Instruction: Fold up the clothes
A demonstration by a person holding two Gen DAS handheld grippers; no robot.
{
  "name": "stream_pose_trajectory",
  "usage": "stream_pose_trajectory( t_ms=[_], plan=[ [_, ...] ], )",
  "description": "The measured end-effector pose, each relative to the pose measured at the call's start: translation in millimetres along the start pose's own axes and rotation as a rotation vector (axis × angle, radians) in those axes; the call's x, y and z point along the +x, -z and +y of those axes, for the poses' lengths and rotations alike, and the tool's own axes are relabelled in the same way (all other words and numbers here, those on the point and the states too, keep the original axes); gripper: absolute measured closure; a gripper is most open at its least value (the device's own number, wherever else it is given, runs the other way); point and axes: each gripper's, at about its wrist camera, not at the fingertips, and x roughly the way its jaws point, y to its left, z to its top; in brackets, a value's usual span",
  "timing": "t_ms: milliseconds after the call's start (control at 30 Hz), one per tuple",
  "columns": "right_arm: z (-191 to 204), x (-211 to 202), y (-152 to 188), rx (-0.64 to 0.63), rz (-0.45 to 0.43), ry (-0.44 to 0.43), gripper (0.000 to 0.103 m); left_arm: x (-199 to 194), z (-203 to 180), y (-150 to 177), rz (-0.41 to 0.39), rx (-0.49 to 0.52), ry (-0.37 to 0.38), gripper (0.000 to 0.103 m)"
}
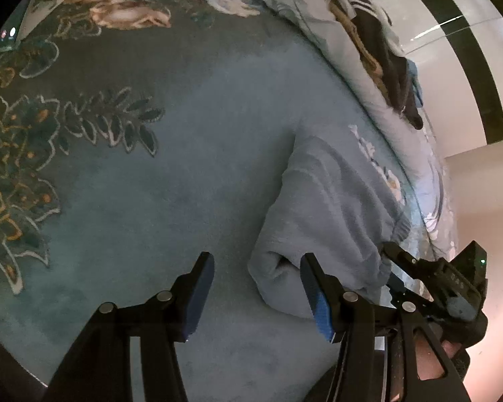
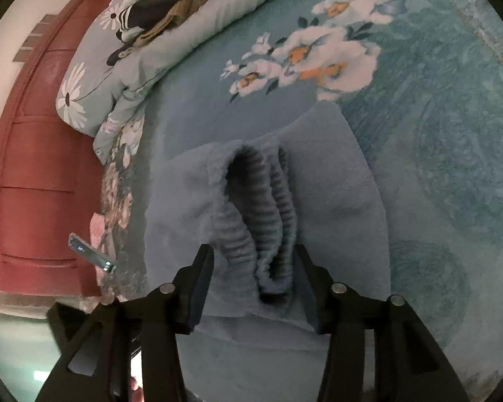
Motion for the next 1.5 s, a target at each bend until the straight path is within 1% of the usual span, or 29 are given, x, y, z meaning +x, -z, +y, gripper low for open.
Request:
stream_pose_trajectory(
  t_ms=[33, 67, 167, 267, 367, 467, 533, 633, 700, 800, 933, 1033, 1100, 1167, 1200, 1267, 1400, 1467, 1500],
  plan=[
    [0, -1, 1, 0.011, -0.013, -0.005, 0.067, -3, 1, -1, -0.006, -0.004, 0.001, 0.045],
    [1, -3, 1, 0.03, -0.018, -0.012, 0.078, -4, 2, -2, -0.009, -0.01, 0.002, 0.045],
    [7, -9, 1, 0.036, -0.035, -0.009, 0.084, -9, 4, -3, -0.018, -0.025, 0.01, 0.045],
    [22, -24, 0, -0.009, -0.075, -0.028, 0.086, -16, 5, -4, -0.029, -0.021, 0.015, 0.045],
    [30, -49, -4, -0.046, -0.126, -0.046, 0.086, -17, 3, -6, -0.031, -0.019, 0.022, 0.045],
    [23, -66, -10, -0.09, -0.151, 0.026, 0.086, -14, 3, -7, -0.023, -0.018, 0.026, 0.044],
    [3, -61, -14, -0.054, -0.125, 0.051, 0.086, -8, 2, -6, -0.007, -0.014, 0.024, 0.044],
    [-24, -40, -17, 0.006, -0.059, 0.077, 0.086, -4, -2, -5, 0.003, 0.002, 0.015, 0.044],
    [-35, -28, -16, 0.03, -0.027, 0.103, 0.085, -4, -7, -8, -0.002, 0.014, 0.014, 0.044],
    [-37, -27, -18, 0.03, -0.018, 0.098, 0.083, -6, -19, -17, -0.021, 0.038, 0.029, 0.044],
    [-31, -37, -21, -0.025, -0.001, 0.11, 0.081, 2, -56, -29, -0.021, 0.128, 0.059, 0.044],
    [-25, -56, -23, -0.049, -0.057, 0.143, 0.08, 10, -85, -35, -0.01, 0.209, 0.078, 0.043],
    [-22, -69, -25, -0.064, -0.095, 0.165, 0.08, 15, -105, -40, -0.003, 0.263, 0.091, 0.041],
    [-12, -70, -26, -0.087, -0.104, 0.129, 0.08, 26, -113, -35, 0.014, 0.297, 0.089, 0.041],
    [-6, -70, -26, -0.098, -0.108, 0.109, 0.08, 32, -114, -31, 0.024, 0.308, 0.087, 0.041],
    [7, -59, -25, -0.154, -0.076, 0.07, 0.079, 43, -111, -26, 0.05, 0.304, 0.083, 0.041],
    [6, -27, -23, -0.168, -0.005, 0.088, 0.078, 58, -91, -13, 0.099, 0.267, 0.076, 0.041],
    [-6, -17, -22, -0.14, 0.004, 0.114, 0.078, 62, -84, -9, 0.118, 0.254, 0.089, 0.041],
    [-14, -14, -22, -0.118, 0.009, 0.106, 0.078, 66, -83, -8, 0.123, 0.252, 0.088, 0.041]
  ],
)
